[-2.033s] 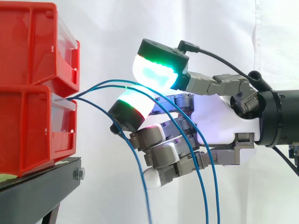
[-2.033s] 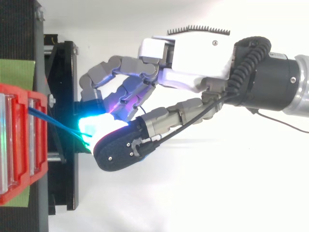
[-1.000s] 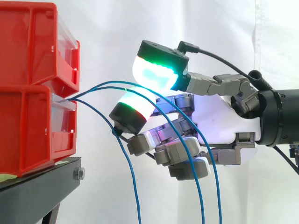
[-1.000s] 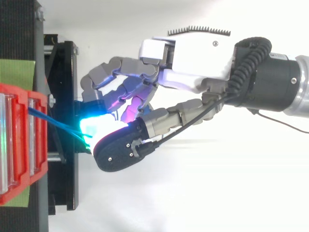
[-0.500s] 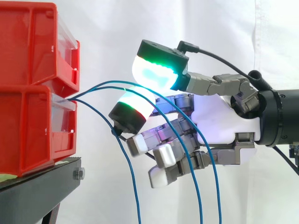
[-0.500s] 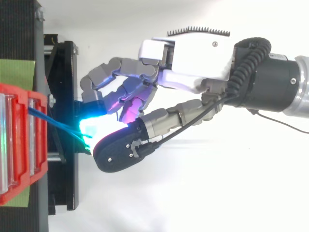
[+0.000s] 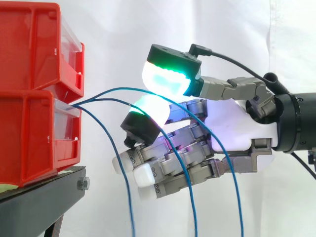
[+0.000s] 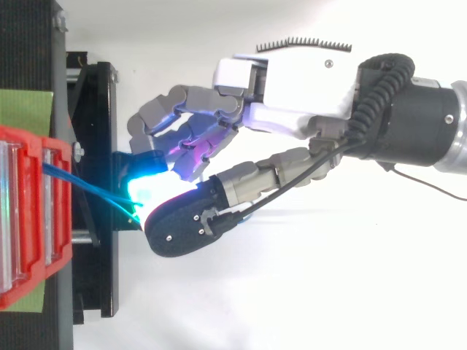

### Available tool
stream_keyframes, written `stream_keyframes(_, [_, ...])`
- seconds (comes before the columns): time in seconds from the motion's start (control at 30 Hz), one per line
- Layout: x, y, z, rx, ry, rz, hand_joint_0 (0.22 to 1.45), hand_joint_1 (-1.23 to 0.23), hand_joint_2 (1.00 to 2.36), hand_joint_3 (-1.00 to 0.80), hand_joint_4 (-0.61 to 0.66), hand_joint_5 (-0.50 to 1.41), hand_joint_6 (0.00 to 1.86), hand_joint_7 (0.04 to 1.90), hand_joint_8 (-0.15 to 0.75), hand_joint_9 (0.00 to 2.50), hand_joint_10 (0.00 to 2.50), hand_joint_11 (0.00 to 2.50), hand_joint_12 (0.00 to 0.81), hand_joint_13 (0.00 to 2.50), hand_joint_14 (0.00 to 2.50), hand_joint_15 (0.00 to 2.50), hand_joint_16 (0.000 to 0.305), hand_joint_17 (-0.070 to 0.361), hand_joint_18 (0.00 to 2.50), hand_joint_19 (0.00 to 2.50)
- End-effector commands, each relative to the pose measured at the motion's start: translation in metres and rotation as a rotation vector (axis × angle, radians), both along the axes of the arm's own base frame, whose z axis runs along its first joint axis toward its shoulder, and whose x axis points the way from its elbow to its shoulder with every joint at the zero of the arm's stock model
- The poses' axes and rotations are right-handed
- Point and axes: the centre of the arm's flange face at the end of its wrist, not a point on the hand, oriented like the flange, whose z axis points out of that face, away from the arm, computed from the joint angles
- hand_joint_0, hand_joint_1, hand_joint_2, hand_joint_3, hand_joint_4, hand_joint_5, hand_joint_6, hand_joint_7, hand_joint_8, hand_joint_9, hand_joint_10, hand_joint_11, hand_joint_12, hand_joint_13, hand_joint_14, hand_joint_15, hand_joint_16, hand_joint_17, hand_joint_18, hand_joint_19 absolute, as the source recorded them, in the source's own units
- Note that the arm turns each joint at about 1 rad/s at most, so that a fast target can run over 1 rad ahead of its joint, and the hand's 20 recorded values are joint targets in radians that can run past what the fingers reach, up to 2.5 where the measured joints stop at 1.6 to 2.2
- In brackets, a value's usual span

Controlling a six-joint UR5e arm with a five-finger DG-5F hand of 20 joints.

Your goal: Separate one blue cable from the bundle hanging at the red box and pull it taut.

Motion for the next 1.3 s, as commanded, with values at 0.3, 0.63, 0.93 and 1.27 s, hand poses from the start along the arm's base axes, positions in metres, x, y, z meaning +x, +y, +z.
stream_keyframes(0.3, [-0.024, -0.012, 0.014, -0.03, 0.134, -0.014, 0.64, -0.72, 1.03, -0.08, 0.07, -0.2, 0.89, 1.37, 0.358, 0.63, 0.01, 0.39, 0.276, 0.59, 0.0, 0.0, 0.033, 0.073, 0.62, 0.21])
stream_keyframes(0.63, [-0.017, -0.013, 0.017, 0.028, 0.07, -0.064, 0.64, -0.73, 1.03, -0.03, 0.0, -0.18, 0.89, 1.41, 0.351, 0.75, 0.01, 0.47, 0.268, 0.63, 0.0, 0.0, 0.032, 0.072, 0.64, 0.25])
stream_keyframes(0.93, [-0.023, -0.01, -0.013, 0.066, 0.059, -0.071, 0.64, -0.73, 1.03, -0.01, 0.0, -0.18, 0.89, 1.44, 0.347, 0.77, 0.01, 0.49, 0.273, 0.63, 0.0, 0.02, 0.032, 0.072, 0.63, 0.26])
stream_keyframes(1.27, [-0.017, -0.004, -0.022, 0.112, -0.085, -0.065, 0.66, -0.73, 1.03, -0.02, 0.01, -0.19, 0.9, 1.48, 0.342, 0.79, 0.01, 0.51, 0.276, 0.63, 0.0, 0.04, 0.033, 0.074, 0.62, 0.28])
